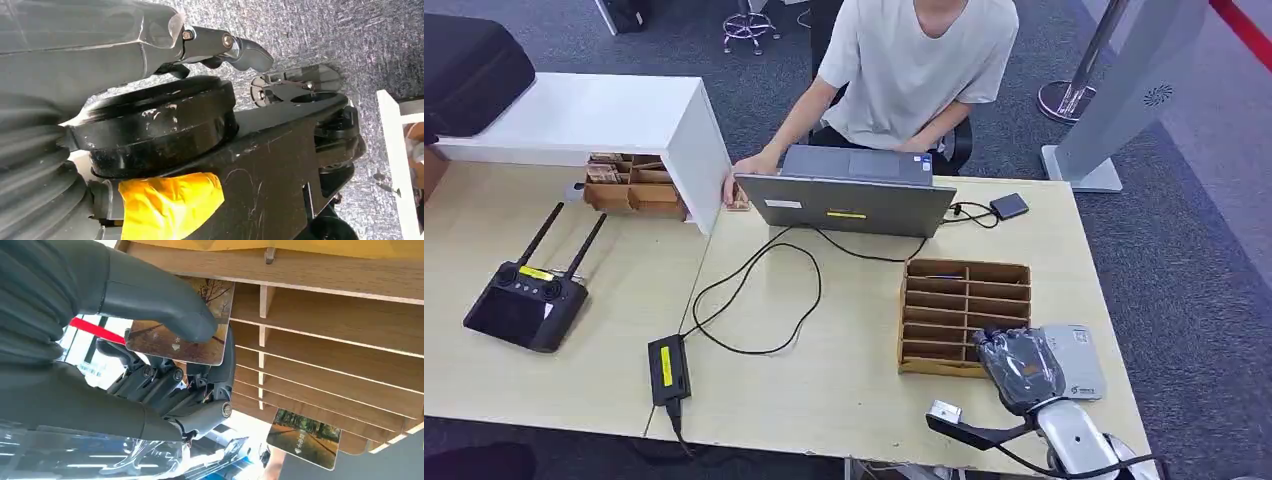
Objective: Pass the card to the sensor for recognition and then transmit it.
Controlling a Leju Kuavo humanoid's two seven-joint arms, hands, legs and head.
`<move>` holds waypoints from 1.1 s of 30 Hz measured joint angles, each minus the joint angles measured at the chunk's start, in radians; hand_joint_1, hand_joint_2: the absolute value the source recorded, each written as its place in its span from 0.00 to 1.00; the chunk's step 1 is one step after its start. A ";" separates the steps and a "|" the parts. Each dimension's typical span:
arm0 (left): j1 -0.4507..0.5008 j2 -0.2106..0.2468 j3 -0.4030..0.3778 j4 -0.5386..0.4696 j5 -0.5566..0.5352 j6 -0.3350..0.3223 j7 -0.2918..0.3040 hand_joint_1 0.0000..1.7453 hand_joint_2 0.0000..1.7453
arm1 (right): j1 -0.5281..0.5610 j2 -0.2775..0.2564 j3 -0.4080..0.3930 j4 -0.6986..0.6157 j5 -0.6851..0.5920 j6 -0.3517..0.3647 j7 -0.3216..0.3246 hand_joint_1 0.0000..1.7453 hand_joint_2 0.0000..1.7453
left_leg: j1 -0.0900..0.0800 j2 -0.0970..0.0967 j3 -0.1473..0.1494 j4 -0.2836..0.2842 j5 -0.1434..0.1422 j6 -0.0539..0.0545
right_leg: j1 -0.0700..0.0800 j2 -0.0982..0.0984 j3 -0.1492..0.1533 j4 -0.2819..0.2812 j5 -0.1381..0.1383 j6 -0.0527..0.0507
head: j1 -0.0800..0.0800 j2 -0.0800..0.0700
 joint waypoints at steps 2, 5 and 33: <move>0.001 0.000 0.000 0.000 0.002 0.000 -0.001 0.00 1.00 | 0.000 0.000 0.000 0.000 0.000 0.000 0.000 1.00 1.00 | 0.000 0.000 0.000 0.000 0.000 0.000 | 0.000 0.000 0.000 0.000 0.000 0.000 | 0.000 0.000; 0.001 0.000 0.000 0.000 0.003 0.006 -0.002 0.00 1.00 | 0.001 0.000 0.000 0.000 0.000 -0.001 0.000 1.00 1.00 | 0.000 0.000 0.000 0.000 0.000 0.000 | 0.000 0.000 0.000 0.000 0.000 0.000 | 0.000 0.000; 0.001 0.002 0.000 0.000 0.004 0.020 -0.003 0.00 1.00 | -0.046 -0.022 -0.022 -0.022 0.012 -0.013 -0.016 1.00 1.00 | 0.000 0.000 0.000 0.000 0.000 0.000 | 0.000 0.000 0.000 0.000 0.000 0.000 | 0.000 0.000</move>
